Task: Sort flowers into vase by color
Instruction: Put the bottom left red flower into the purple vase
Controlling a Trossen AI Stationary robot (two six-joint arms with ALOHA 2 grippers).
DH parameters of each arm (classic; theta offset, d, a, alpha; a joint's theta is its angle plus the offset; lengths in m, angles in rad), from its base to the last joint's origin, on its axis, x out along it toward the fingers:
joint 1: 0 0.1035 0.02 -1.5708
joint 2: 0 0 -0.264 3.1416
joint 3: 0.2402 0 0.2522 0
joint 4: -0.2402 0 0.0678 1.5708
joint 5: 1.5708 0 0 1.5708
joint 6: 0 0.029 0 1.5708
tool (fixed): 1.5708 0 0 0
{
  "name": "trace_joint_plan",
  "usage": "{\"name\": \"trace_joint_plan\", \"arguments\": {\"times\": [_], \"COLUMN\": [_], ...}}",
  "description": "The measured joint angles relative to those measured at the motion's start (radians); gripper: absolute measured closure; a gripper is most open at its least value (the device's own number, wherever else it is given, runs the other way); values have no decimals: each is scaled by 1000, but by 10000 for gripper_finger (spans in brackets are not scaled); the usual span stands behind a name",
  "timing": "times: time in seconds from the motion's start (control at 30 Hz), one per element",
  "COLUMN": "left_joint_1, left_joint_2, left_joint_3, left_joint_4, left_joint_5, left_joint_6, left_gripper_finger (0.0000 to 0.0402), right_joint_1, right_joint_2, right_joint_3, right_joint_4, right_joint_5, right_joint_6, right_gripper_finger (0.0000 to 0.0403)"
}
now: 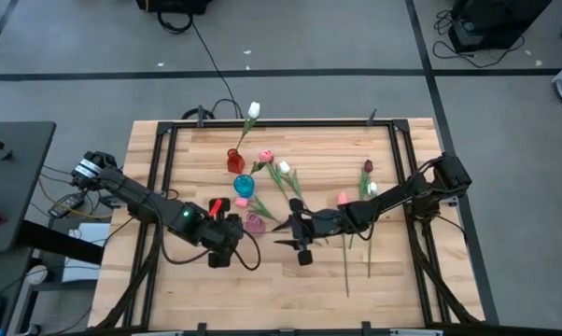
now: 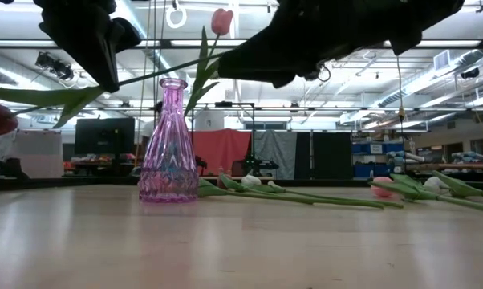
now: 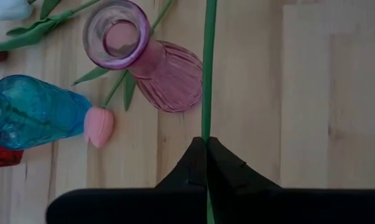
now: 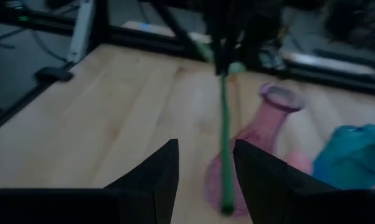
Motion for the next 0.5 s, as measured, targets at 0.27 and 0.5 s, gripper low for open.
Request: {"name": "trace_joint_plan", "arguments": {"times": [0.27, 0.5], "left_joint_1": [0, 0], "left_joint_2": [0, 0], "left_joint_3": [0, 0], "left_joint_4": [0, 0], "left_joint_5": [0, 0], "left_joint_6": [-4, -4], "left_gripper_finger": [401, 401], "right_joint_1": [2, 2], "right_joint_2": [0, 0], "right_joint_3": [0, 0], "right_joint_4": [25, 42], "right_joint_5": [37, 37], "right_joint_6": [-20, -33], "right_gripper_finger": [239, 289]}}
